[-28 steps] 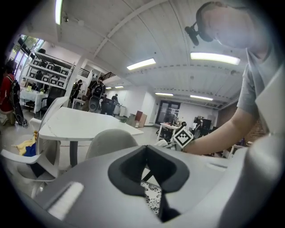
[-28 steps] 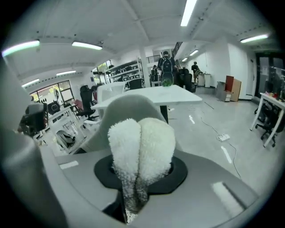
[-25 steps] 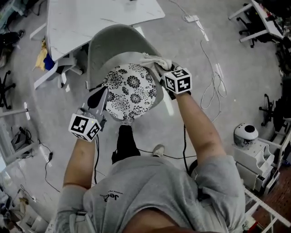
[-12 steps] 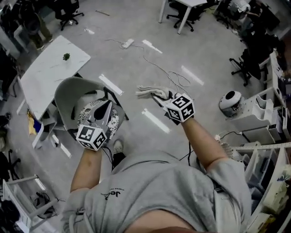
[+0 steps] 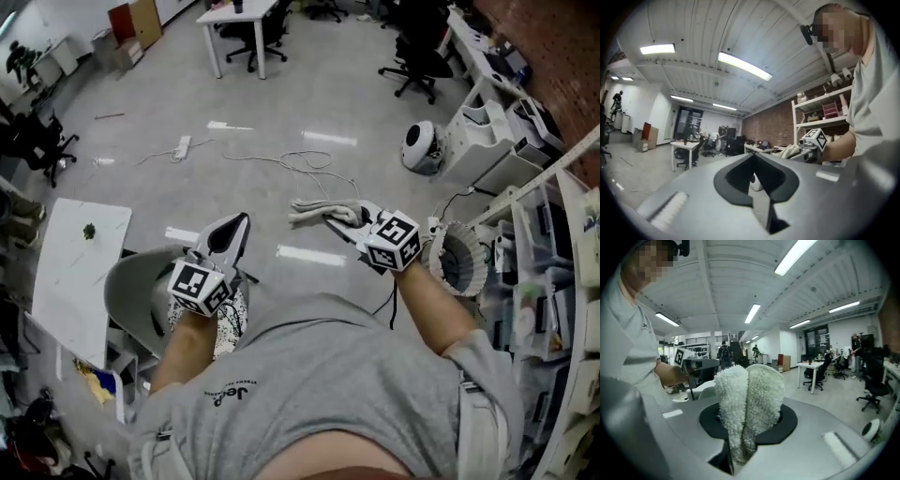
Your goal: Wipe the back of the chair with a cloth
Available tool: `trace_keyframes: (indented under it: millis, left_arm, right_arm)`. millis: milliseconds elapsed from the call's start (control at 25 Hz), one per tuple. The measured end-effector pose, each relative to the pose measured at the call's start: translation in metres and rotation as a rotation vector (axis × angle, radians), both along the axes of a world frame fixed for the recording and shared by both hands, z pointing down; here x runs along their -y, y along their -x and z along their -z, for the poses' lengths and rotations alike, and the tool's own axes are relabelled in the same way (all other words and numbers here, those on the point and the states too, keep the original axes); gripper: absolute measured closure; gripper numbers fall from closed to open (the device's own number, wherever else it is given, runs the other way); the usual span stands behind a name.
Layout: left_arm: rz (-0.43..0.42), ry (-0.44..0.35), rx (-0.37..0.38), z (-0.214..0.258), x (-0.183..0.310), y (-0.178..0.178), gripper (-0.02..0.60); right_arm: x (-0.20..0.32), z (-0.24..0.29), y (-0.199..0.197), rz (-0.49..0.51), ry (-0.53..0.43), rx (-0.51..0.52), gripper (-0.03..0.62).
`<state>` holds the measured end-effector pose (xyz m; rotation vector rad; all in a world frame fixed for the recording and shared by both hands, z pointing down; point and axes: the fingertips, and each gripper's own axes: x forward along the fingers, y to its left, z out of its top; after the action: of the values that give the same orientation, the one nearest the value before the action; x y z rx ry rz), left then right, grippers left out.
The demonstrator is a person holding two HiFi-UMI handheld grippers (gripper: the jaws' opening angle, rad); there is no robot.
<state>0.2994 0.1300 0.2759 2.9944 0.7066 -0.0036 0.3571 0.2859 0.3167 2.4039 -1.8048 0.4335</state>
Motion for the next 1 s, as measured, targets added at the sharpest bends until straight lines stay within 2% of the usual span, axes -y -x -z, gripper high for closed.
trace_keyframes:
  millis: [200,360,480,640,800,1000]
  left_arm:
    - [-0.201,-0.018,0.014,0.006,-0.033,-0.017,0.522]
    - [-0.279,-0.024,0.019,0.01,-0.086,-0.032,0.522]
    - [-0.28,-0.031,0.032,0.013,-0.134,-0.043,0.522]
    - [-0.276,-0.021,0.039,0.012,-0.185,-0.045,0.522]
    - [-0.331,-0.035,0.023,0.012,-0.222,-0.043,0.522]
    - [-0.339,-0.047,0.045,0.011,-0.239,-0.044,0.522]
  right_arm:
    - [-0.061,0.013,-0.005,-0.265,-0.097,0.038,0.51]
    - [-0.128,0.019,-0.004,-0.378,-0.134,0.041,0.51]
    - [-0.181,0.023,-0.005,-0.414,-0.156,0.029,0.51]
    - [-0.232,0.019,-0.006,-0.425,-0.134,0.014,0.51]
    - [-0.26,0.026,-0.009,-0.43,-0.151,0.008,0.51]
    - [-0.279,0.021,-0.01,-0.449,-0.179,0.043,0.51]
